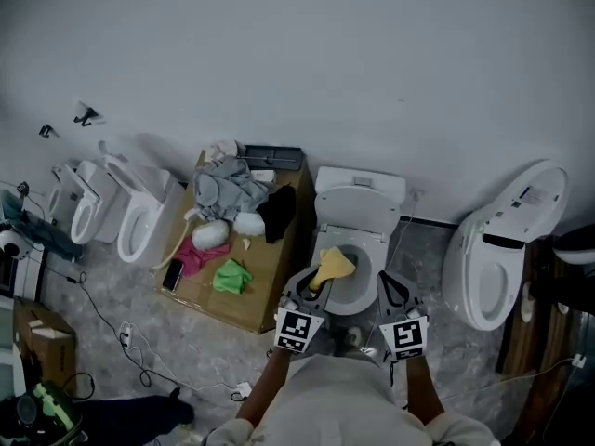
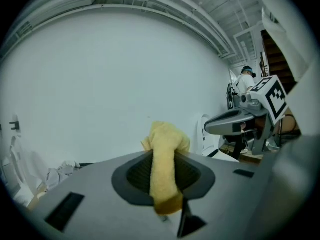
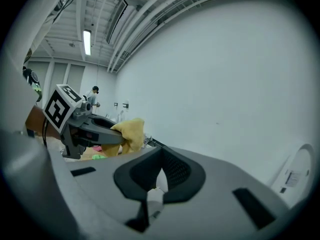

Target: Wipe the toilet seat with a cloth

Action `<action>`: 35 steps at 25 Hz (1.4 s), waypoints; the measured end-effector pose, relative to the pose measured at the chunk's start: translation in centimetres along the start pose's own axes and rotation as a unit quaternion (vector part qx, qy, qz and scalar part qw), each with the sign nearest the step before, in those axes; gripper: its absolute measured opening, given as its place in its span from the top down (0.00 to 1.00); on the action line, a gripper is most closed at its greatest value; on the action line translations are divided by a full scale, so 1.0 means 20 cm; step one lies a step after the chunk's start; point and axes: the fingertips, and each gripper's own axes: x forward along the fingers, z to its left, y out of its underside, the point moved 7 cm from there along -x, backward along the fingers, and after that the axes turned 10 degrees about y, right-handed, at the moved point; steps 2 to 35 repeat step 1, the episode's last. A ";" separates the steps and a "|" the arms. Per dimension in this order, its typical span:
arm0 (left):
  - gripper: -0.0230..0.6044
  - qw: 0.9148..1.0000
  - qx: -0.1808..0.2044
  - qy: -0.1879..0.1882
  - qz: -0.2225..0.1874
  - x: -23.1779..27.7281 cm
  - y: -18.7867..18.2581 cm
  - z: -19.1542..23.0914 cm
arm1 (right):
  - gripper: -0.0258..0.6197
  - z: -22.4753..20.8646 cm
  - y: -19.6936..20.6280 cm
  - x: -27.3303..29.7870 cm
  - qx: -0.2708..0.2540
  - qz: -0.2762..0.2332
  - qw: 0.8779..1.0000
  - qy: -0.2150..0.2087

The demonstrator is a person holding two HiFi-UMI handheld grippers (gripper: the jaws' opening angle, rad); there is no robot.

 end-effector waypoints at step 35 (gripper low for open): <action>0.81 1.000 0.001 -0.005 -0.002 0.00 -0.02 -0.03 | 0.95 -0.03 -0.01 -0.02 0.000 -0.004 1.000 -0.001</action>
